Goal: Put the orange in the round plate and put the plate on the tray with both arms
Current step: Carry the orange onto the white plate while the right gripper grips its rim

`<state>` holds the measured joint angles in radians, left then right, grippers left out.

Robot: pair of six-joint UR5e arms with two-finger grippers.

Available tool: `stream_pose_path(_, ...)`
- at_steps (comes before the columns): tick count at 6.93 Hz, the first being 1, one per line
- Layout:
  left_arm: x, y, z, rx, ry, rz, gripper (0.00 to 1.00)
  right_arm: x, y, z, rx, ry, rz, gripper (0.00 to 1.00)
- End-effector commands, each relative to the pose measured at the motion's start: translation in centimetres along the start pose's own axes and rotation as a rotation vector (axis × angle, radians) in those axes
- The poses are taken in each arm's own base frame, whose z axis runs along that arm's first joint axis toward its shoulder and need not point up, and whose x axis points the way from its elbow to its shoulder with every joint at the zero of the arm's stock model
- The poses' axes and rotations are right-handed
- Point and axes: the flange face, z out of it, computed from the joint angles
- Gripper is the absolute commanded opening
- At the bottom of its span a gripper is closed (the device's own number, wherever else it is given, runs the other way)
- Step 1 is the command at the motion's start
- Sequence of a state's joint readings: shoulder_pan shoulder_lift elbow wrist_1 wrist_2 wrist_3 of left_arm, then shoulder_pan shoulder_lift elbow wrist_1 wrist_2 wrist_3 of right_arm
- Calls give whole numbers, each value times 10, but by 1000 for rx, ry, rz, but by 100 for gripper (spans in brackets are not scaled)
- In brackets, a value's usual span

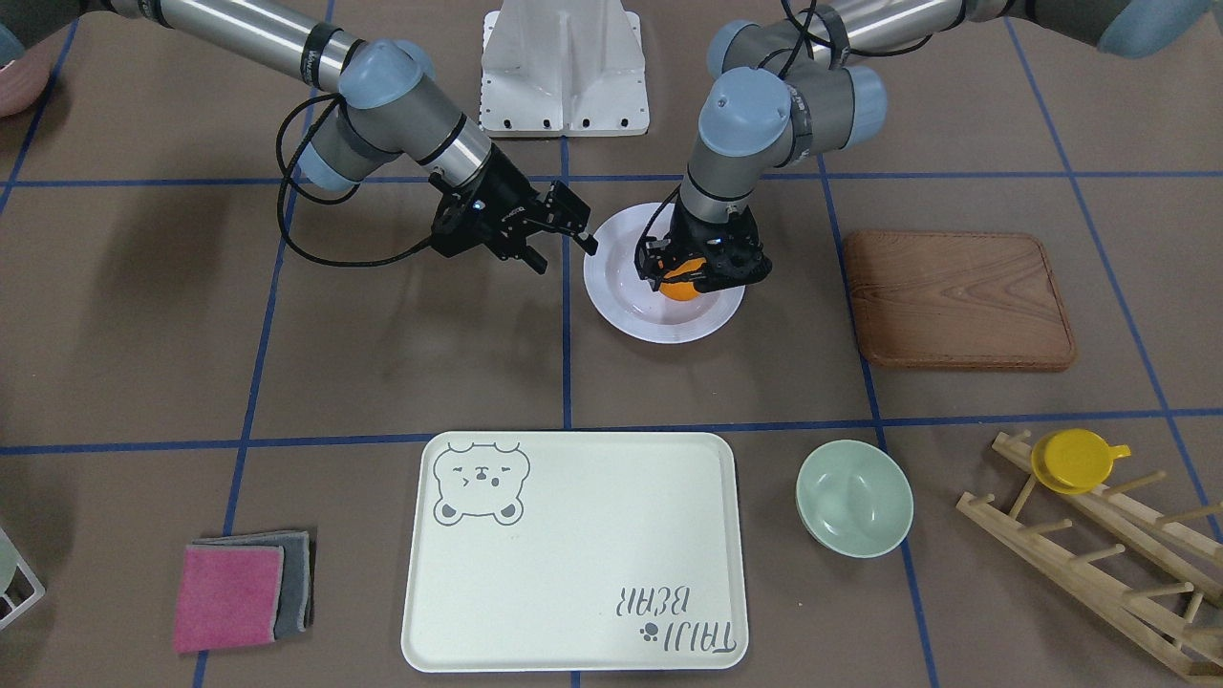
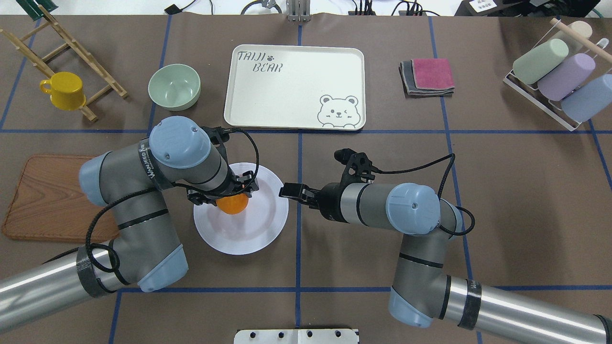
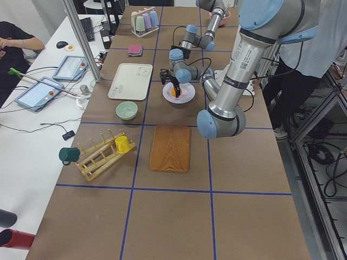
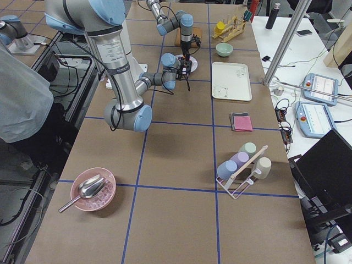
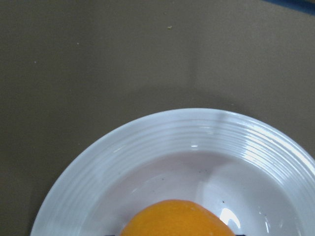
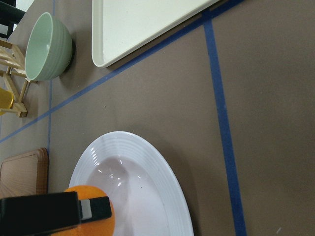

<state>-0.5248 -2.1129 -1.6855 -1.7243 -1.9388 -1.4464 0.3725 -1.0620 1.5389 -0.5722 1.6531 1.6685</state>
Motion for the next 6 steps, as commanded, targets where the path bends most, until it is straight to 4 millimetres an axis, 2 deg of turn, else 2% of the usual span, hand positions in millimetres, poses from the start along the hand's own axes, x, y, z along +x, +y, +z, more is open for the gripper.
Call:
stream_pose_path(1,2,0,-12,4,25,15,98,-1,0,9,-1,8,29,97)
stream_pose_path(2,0,-4,-23,11,36,12,98,-2,2,10,-4,8,30,97)
stream_pose_path(3,-12,-17,-44,34,54,41,98,-5,4,11,-12,6,29,96)
stream_pose_path(4,-38,-16,-51,35,44,119,98,-6,8,19,-19,11,29,96)
stream_pose_path(5,-49,-34,-69,32,37,131,98,-14,14,37,-26,17,29,96)
stream_pose_path(6,-59,-54,-87,30,39,144,98,-14,18,40,-32,19,28,96)
